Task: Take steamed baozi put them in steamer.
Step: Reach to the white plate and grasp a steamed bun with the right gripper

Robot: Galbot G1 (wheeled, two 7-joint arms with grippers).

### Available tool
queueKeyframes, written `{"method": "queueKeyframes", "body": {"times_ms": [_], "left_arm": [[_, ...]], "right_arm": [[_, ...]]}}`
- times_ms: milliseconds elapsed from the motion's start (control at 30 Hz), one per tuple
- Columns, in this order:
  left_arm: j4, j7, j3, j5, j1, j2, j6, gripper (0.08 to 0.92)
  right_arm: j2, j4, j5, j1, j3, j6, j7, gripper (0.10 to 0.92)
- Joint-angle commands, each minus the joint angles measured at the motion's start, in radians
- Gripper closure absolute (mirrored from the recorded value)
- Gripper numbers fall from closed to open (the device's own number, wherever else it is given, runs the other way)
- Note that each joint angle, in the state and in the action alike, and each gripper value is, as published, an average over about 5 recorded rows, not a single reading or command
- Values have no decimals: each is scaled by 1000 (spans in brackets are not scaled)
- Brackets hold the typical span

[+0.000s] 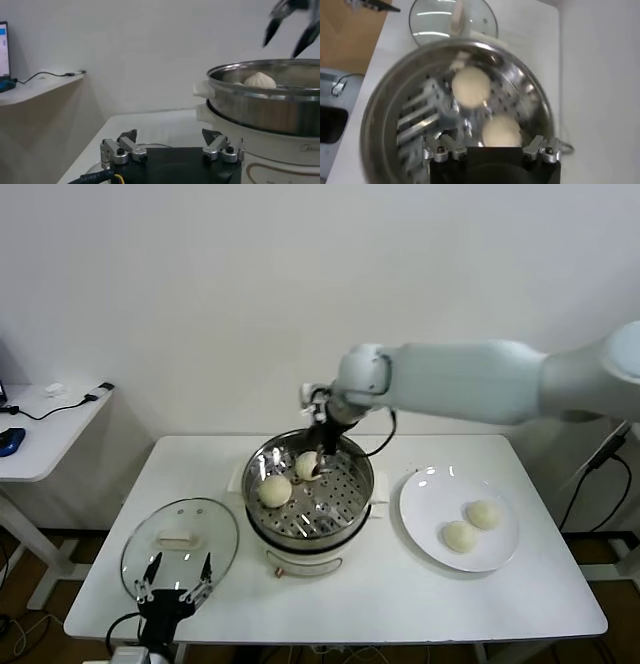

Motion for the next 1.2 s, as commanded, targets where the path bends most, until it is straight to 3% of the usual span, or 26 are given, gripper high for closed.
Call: {"method": "queueKeyframes", "body": {"times_ms": [33, 367, 733, 1200], "left_arm": [[-1, 1, -4, -2, -2, 2, 1, 177], [3, 2, -19, -7, -3, -11, 6, 177], [5, 0, -22, 1, 11, -23, 1, 177], [4, -2, -23, 6, 25, -21, -8, 177]], "right_arm": [[-387, 116, -201, 202, -250, 156, -213, 203], [-563, 94, -475, -195, -111, 74, -104, 203], [-516, 18, -551, -509, 127, -11, -5, 203], [-423, -93, -588, -651, 266, -37, 64, 203]]}}
